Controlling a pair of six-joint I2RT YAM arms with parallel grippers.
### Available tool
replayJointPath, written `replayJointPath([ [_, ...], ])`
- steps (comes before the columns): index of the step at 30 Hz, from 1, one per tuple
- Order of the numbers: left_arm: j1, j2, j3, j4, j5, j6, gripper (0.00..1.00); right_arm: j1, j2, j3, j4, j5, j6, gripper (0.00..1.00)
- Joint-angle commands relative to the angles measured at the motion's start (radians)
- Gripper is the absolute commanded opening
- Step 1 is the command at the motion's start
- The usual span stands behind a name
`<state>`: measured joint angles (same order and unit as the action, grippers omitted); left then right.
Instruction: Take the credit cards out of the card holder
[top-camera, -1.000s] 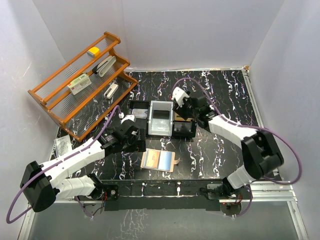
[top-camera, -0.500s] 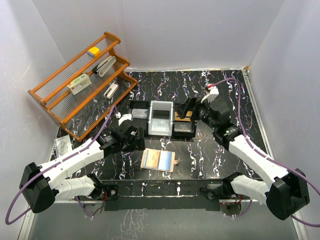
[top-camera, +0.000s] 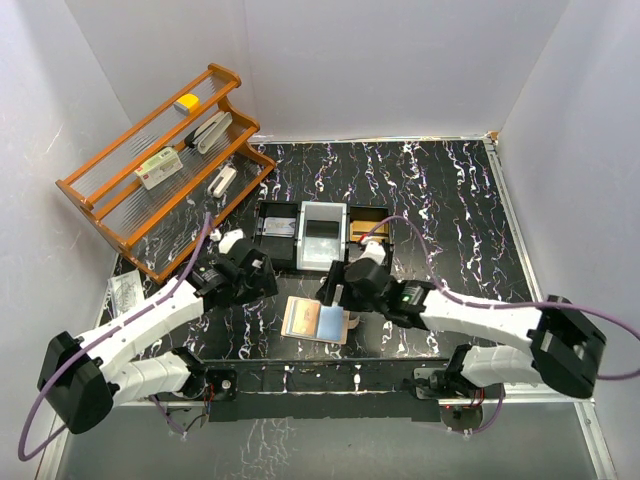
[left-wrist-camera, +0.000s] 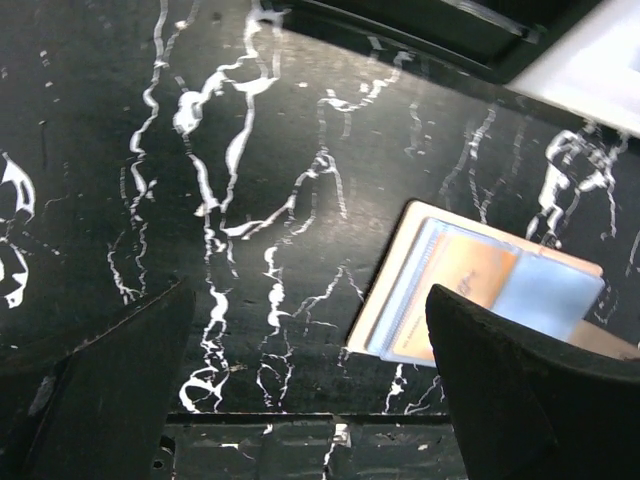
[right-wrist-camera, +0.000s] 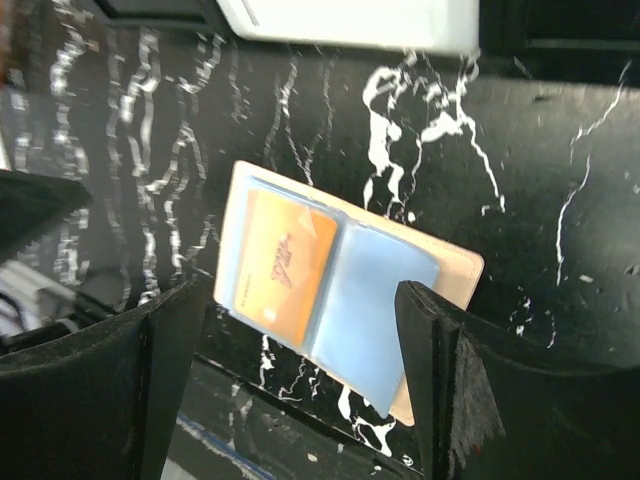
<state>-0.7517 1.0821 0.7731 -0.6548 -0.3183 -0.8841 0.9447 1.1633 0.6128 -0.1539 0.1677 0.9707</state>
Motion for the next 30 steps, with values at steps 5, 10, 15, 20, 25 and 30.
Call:
replayJointPath([
  [5,0.124,-0.089,-0.051,-0.025,0.068,-0.033,0.99,0.207,0.292,0.253,-0.215,0.282,0.159,0.71],
  [10,0.124,-0.113,-0.044,-0.058,0.031,-0.052,0.99,0.279,0.417,0.367,-0.249,0.304,0.176,0.68],
  [15,0.124,-0.143,-0.041,-0.076,0.0,-0.066,0.99,0.295,0.486,0.438,-0.331,0.334,0.222,0.68],
  [20,0.124,-0.162,-0.05,-0.076,-0.007,-0.07,0.99,0.296,0.502,0.468,-0.431,0.383,0.261,0.7],
  [25,0.124,-0.149,-0.05,-0.069,0.001,-0.067,0.99,0.296,0.524,0.488,-0.401,0.356,0.221,0.7],
  [30,0.124,-0.142,-0.041,-0.07,0.001,-0.059,0.99,0.296,0.571,0.539,-0.407,0.342,0.197,0.7],
])
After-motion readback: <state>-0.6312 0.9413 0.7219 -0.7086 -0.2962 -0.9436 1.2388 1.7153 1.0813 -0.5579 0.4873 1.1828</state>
